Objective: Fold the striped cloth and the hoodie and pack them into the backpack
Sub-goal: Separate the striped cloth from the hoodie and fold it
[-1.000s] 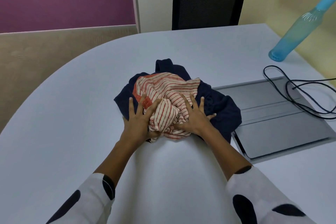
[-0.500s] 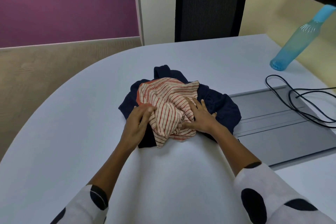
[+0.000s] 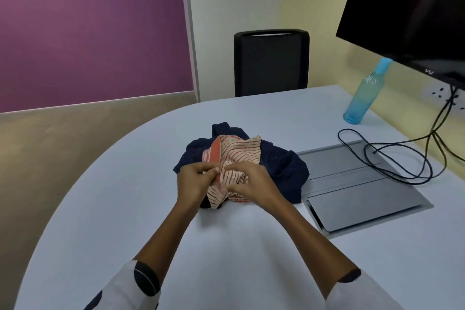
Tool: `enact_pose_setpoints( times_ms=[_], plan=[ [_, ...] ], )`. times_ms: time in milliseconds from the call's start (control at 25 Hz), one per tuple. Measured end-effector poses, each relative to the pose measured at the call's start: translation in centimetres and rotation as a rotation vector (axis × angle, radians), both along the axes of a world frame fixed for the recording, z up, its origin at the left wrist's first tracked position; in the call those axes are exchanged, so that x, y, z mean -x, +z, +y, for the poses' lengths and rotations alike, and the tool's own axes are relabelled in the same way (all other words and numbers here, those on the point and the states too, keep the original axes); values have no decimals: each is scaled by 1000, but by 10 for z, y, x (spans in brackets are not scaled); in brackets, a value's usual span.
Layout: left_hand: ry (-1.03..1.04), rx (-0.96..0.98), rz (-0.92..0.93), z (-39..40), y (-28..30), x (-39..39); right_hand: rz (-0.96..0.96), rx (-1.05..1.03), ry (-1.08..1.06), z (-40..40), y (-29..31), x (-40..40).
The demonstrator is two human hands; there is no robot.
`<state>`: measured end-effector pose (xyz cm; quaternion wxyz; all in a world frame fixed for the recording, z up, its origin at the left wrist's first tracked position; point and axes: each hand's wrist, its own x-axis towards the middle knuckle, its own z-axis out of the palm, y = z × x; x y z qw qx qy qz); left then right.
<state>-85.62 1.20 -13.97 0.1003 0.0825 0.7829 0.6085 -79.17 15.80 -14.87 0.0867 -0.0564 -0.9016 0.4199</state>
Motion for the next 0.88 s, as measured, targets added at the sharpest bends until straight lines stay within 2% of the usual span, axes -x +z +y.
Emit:
enact_pose_setpoints(
  times_ms=[120,280,480,640,720,800,880],
  plan=[
    [-6,-53,-21,0,22,-26,72,-10,-19,-20,17,-12],
    [-58,-73,-38,-10,37,-47,74,119,-102,-27,33,-32],
    [-71,-113,-32,-16,51,-70,110,217,-105,-37,47,-62],
    [-13,-69,82,-20,63,-83,203,178,-135,-41,56,-79],
    [-72,-17,167,-24,69,-92,278,118,-111,-40,65,-85],
    [-210,71,277,-28,72,-102,244,97,12,-41,74,-91],
    [-298,149,331,-31,74,-112,140,160,114,-42,80,-98]
  ],
)
